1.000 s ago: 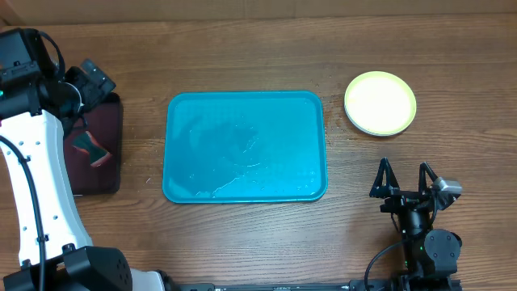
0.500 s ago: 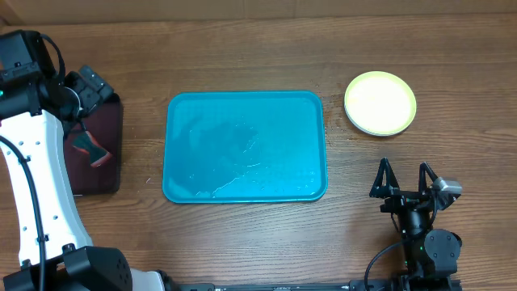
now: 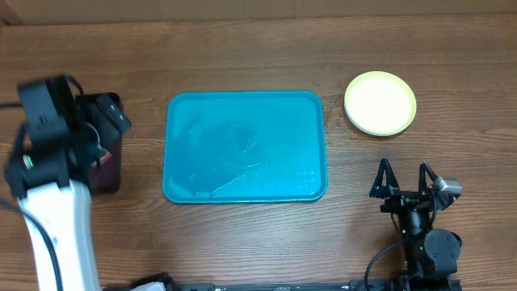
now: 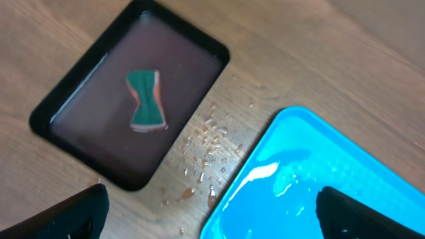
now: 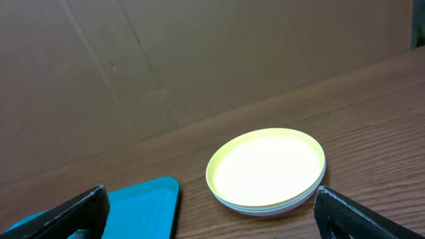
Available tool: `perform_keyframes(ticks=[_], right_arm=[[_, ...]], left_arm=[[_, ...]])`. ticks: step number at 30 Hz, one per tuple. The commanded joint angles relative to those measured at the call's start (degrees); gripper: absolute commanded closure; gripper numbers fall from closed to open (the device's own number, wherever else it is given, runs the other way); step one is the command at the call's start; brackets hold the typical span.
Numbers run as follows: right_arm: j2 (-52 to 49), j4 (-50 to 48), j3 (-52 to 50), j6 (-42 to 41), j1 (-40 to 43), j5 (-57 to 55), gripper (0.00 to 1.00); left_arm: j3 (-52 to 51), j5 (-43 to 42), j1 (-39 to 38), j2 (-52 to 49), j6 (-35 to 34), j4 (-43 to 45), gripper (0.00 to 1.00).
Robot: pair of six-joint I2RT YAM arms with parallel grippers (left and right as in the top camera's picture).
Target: Clean dirty plates on tray and stack at the side
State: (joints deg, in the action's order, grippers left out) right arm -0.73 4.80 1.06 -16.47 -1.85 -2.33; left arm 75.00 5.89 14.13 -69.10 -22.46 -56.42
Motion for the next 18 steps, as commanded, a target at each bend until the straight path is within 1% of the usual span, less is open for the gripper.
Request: perform_keyframes(ticks=[1,3,6,11,16,18], right_arm=[[0.57,-0.17,-0.59,0.2,0.37,0.04,0.0],[0.57,-0.17,-0.59,0.2,0.37,0.04,0.0],[0.57,-0.17,-0.59,0.2,0.37,0.04,0.0],[0.57,-0.17,-0.59,0.2,0.37,0.04,0.0],[0.57,-0.17,-0.59,0.2,0.37,0.04,0.0],[0.57,-0.17,-0.59,0.2,0.37,0.04,0.0]], left_arm=[[-9.62,0.94,-3.26,8.37,5.2,4.22,0.0],[-15.1,0.94,-5.42,13.27,6.29,7.82,0.0],[-21.88,0.98,-6.67,19.52,6.23,11.52,0.0],[-31.54,0.13,-6.67,29.57,6.16,11.69,0.0],[-37.11,-2.05,-6.67,38.18,6.23,11.74,0.0],[-39.28,-2.47,-6.67,41.03,7.45,11.89,0.0]])
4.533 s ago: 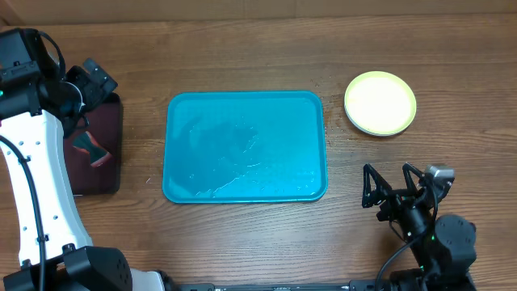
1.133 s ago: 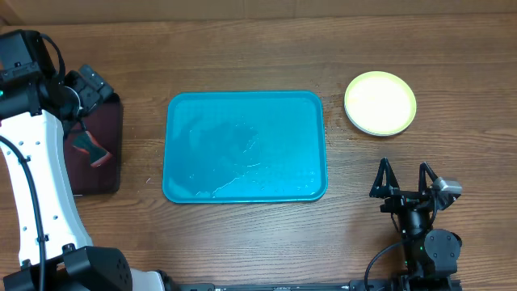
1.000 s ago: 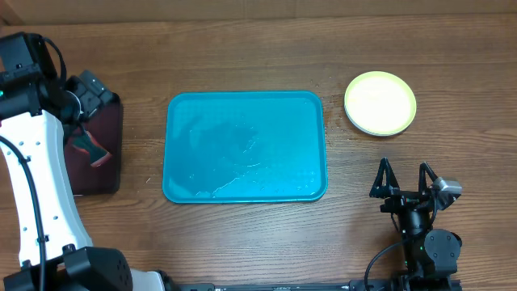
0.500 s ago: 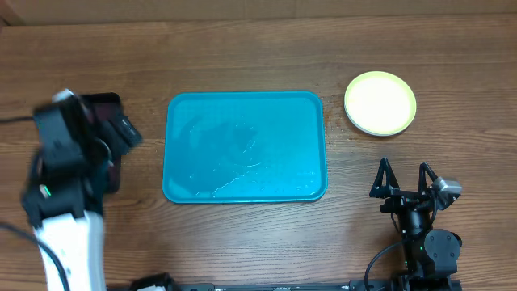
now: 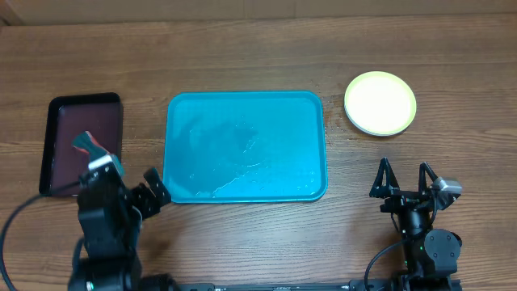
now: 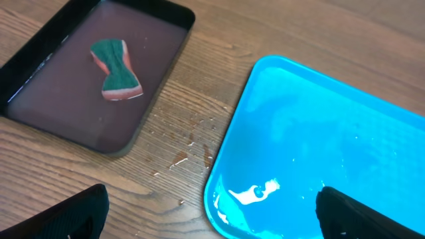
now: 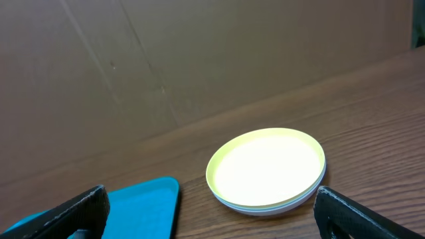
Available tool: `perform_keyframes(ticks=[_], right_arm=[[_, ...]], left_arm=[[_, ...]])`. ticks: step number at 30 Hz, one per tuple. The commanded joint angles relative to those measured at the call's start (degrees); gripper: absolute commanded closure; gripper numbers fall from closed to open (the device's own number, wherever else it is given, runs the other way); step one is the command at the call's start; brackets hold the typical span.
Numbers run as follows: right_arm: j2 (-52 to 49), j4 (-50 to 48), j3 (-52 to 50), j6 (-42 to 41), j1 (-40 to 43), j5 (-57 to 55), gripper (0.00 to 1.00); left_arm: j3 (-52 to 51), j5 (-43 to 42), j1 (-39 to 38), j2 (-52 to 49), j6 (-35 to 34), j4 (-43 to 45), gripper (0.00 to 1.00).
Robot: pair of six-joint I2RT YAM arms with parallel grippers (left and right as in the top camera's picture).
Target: Clean dirty plates on tray and stack at the side
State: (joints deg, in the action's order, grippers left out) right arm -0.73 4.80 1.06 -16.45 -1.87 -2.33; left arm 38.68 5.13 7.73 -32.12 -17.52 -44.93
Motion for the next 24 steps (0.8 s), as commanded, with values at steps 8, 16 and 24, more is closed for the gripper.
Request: perform_keyframes(ticks=[8,16,24], right_arm=[[0.57,-0.17,-0.59,0.17,0.39,0.04,0.0],[0.57,-0.17,-0.59,0.17,0.39,0.02,0.0],[0.57,-0.17,-0.59,0.17,0.39,0.04,0.0]], left_arm=[[-14.03,-5.38,-0.28,14.62,9.42,12.7,0.0],[-27.52,-5.33,-1.68,25.07,9.42,29.05,0.01],[-35.56,-5.14,-2.19,30.84,9.4,39.17,0.0]])
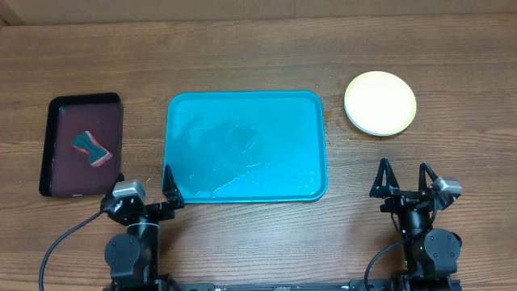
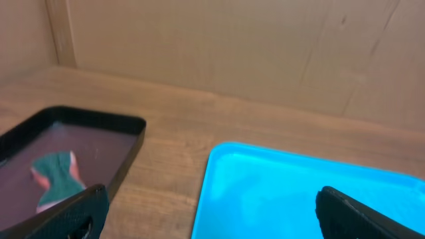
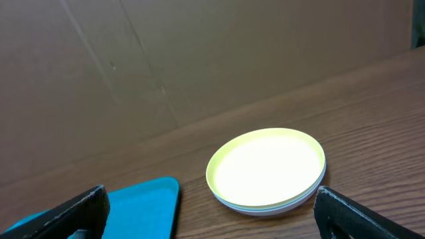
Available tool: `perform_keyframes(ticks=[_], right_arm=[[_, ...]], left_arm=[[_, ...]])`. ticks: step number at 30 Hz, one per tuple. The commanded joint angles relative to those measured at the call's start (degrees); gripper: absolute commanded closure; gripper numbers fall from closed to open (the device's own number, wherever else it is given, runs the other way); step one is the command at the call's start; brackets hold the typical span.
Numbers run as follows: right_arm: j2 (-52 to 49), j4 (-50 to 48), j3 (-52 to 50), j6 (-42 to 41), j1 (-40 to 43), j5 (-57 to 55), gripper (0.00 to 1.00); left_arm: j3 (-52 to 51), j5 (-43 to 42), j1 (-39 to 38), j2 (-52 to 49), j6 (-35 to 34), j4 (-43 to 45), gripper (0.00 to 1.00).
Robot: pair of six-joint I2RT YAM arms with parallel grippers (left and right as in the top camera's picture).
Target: Clean dirty plates on tray and stack at the side
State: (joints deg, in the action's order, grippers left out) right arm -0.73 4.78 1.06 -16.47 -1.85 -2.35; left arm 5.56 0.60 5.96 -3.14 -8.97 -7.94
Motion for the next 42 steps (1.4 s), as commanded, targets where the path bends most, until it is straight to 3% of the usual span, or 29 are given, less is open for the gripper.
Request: perform_keyframes(ticks=[1,16,22,42], right_arm=[[0.57,-0.15,-0.59,0.17,0.37,0.07,0.0],[0.57,-0.15,-0.59,0.2,0.37,0.07,0.0],[0.57,-0.15,-0.59,0.2,0.37,0.07,0.0],[0.57,-0.15,-0.59,0.2,0.37,0.07,0.0]], left_arm=[[-3.23,-0.63,-0.42,2.32,0.85,3.13,0.01],[-5.33,0.2,-0.92,2.97,3.15,3.85,0.0],[-5.33,-1.46,-2.67,2.97,10.95,3.56,0.0],[-5.33,0.04,-2.67,2.97,5.68,3.45,0.0]])
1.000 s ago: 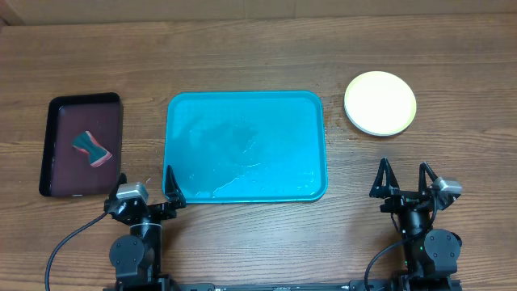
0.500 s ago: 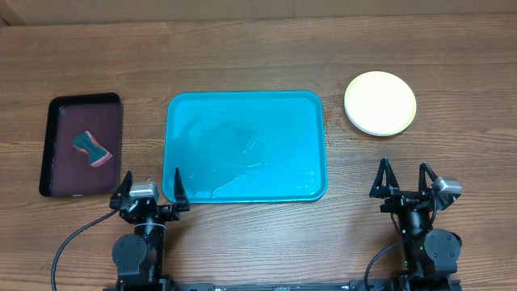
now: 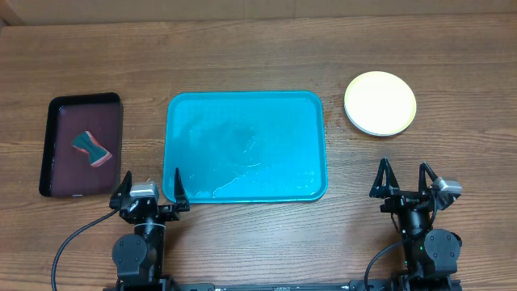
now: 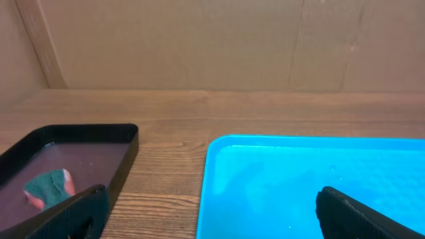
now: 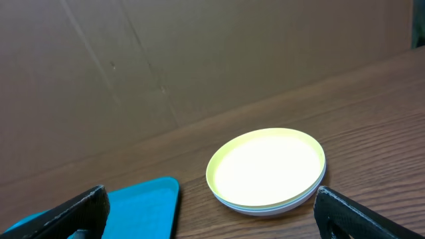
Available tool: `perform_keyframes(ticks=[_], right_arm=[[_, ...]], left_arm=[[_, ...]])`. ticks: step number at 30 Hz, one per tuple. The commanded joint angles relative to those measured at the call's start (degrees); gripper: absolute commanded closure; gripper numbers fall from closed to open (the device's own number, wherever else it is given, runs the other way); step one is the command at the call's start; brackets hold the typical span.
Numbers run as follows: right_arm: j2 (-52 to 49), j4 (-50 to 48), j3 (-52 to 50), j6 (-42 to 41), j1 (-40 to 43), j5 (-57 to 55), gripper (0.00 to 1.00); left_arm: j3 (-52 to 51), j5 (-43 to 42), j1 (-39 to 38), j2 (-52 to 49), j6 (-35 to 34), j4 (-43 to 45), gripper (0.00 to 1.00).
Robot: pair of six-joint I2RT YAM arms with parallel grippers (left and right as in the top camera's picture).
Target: Clean dirty plates on tray and stack at the side
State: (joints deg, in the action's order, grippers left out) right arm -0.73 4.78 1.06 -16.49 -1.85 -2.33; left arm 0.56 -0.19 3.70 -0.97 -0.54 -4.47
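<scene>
The blue tray (image 3: pixel 246 145) lies wet and bare in the middle of the table; no plate is on it. A stack of pale yellow plates (image 3: pixel 380 103) sits at the far right, also in the right wrist view (image 5: pixel 267 169). My left gripper (image 3: pixel 149 190) rests open at the near edge, just left of the tray's near corner (image 4: pixel 219 186). My right gripper (image 3: pixel 406 179) rests open at the near right, short of the plates. Neither holds anything.
A black basin (image 3: pixel 81 155) with dark water and a green and pink sponge (image 3: pixel 90 148) stands at the left; it shows in the left wrist view (image 4: pixel 73 153) too. A cardboard wall backs the table.
My left gripper has shifted slightly right and turned level, now facing straight across the table toward the tray's left edge. The right arm, plates, tray and sponge stayed put.
My left arm was raised over the black basin, with the sponge lying in the water. It then stood lower between basin and tray, then at the near table edge, and now rests there level. The right arm stayed parked and open throughout.
</scene>
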Motion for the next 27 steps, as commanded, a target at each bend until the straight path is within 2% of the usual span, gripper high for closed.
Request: perform_keyframes(ticks=[1,27], right_arm=[[0.57,-0.15,-0.59,0.22,0.37,0.02,0.0],[0.57,-0.15,-0.59,0.22,0.37,0.04,0.0]], left_arm=[[-0.33,0.76,-0.42,0.81,-2.91,0.0,0.0],[-0.31,0.28,-0.39,0.72,-2.86,0.04,0.0]])
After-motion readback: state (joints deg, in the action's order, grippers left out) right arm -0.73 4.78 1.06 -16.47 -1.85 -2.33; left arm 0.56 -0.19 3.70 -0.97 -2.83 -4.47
